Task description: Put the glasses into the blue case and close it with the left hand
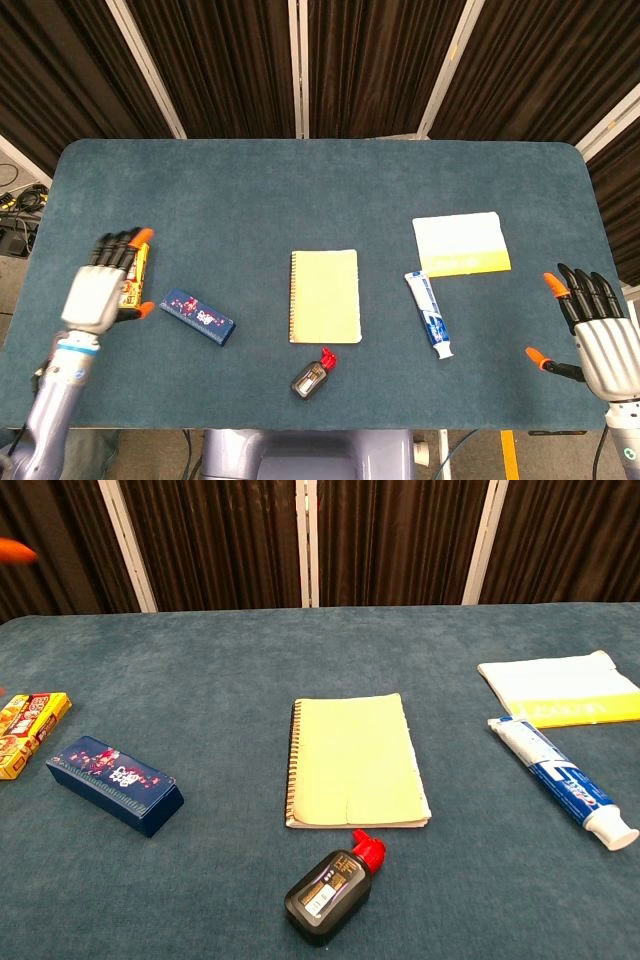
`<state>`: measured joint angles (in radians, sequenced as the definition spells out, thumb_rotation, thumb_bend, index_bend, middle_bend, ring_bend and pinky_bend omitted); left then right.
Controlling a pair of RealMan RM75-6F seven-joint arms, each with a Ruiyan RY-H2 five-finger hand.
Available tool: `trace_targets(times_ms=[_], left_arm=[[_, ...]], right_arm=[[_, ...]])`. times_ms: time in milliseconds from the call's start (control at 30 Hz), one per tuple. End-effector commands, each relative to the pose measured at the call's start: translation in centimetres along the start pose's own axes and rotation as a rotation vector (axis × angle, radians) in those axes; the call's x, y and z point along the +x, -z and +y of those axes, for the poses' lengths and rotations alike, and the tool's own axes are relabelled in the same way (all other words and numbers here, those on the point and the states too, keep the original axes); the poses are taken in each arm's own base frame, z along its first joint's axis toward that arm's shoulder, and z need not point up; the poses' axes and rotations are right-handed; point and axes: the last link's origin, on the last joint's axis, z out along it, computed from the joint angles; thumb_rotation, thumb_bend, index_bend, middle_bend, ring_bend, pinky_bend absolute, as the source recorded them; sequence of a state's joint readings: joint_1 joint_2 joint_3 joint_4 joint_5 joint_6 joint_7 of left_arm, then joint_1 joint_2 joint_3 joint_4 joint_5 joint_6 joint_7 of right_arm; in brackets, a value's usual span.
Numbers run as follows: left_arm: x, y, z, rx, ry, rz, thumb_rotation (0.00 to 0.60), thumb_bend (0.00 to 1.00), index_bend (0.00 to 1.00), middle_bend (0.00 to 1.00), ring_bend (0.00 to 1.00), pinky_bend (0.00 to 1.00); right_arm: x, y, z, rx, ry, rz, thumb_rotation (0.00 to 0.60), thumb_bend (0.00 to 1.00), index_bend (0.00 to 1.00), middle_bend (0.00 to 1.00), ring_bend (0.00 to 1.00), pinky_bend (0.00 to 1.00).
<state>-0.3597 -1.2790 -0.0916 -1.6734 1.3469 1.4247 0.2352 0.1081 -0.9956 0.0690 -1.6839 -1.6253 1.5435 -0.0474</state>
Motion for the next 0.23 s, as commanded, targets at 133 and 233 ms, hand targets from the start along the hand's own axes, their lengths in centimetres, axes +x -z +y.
trace_targets(times_ms=[133,233], left_arm=[[3.3,6.9,-2.3,0.149,-0.021,0.102,0.600,0.00,0.00,0.00,0.00,0.00],[3.5,8.0,-2.9,0.163,-0.013,0.077,0.600,0.00,0.00,0.00,0.00,0.00]], right_arm=[[0.0,0.0,0.1,0.000,0.010,0.013,0.600,0.00,0.00,0.00,0.00,0.00],[0.1,0.2,0.2,-0.005,0.012,0.022,0.600,0.00,0.00,0.00,0.00,0.00]])
